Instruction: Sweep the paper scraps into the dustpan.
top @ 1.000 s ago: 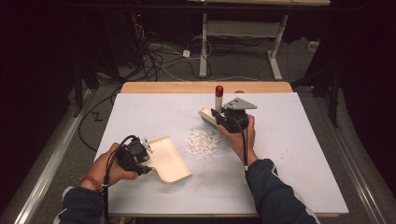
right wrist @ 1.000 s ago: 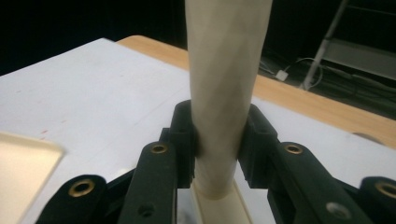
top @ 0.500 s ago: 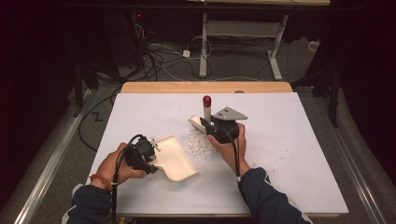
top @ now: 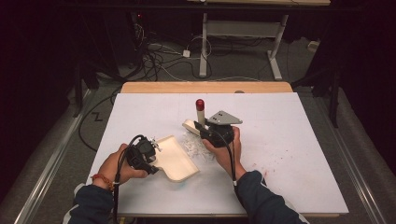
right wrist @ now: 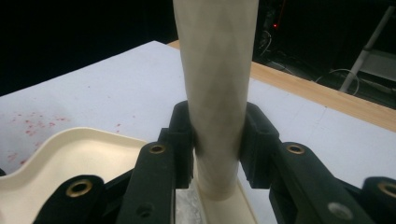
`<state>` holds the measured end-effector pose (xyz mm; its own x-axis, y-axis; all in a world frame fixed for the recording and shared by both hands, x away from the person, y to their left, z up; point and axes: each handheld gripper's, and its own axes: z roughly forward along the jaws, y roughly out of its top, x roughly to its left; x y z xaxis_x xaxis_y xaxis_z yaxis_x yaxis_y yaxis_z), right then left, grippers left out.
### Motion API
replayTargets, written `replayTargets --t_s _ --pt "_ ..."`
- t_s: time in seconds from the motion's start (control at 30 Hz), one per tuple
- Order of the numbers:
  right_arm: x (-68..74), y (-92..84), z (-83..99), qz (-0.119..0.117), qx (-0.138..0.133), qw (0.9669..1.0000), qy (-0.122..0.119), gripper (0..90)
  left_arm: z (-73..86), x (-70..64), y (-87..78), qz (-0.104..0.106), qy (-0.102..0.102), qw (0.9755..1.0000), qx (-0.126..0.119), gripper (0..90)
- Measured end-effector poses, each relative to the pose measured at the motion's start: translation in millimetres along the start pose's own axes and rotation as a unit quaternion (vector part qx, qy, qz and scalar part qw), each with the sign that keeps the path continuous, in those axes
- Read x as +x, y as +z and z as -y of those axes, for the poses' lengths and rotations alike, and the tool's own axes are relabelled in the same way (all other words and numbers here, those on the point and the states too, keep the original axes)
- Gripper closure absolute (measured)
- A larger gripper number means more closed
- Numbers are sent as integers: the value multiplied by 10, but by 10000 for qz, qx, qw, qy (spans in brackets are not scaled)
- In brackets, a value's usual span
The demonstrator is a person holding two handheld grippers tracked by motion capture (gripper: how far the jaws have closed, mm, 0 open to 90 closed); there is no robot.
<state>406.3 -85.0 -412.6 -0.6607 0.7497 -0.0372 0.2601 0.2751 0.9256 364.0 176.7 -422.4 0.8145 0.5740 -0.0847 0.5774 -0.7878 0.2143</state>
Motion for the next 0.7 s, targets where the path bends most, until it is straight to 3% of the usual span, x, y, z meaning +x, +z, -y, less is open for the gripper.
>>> replayTargets --t_s 0.27,0.57,0.7 --pt "106 -29 12 -209 -56 9998 -4 703 -10 16 31 4 -37 10000 25 634" --pt "385 -35 -33 -868 -152 9960 -165 713 -28 4 85 -19 5 9999 128 634" --pt "456 -67 -75 -1010 -177 9944 -235 714 -24 -2 120 -19 36 9999 166 634"
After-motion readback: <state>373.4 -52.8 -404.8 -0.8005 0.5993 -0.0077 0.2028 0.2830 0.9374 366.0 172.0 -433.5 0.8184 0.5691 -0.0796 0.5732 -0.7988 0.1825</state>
